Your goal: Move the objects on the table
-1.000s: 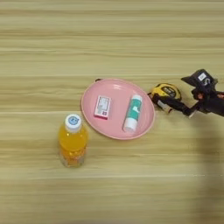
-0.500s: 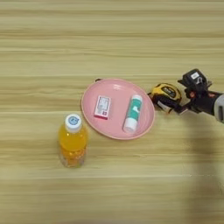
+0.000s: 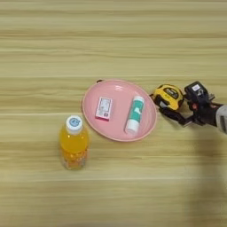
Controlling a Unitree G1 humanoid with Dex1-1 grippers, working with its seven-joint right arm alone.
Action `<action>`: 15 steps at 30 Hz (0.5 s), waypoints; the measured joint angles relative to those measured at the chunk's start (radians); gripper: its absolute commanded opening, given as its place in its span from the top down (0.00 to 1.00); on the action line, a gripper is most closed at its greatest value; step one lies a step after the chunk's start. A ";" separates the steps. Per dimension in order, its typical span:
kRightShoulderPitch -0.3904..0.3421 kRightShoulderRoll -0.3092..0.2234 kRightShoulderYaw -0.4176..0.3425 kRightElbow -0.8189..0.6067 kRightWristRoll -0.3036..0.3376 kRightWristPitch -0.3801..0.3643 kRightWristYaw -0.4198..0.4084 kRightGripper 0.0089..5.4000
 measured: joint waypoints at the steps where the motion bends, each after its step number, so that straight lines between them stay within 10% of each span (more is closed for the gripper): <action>1: -0.003 0.001 0.001 0.004 -0.001 -0.001 0.000 0.00; 15: -0.031 0.021 0.015 0.052 -0.011 -0.049 -0.012 0.00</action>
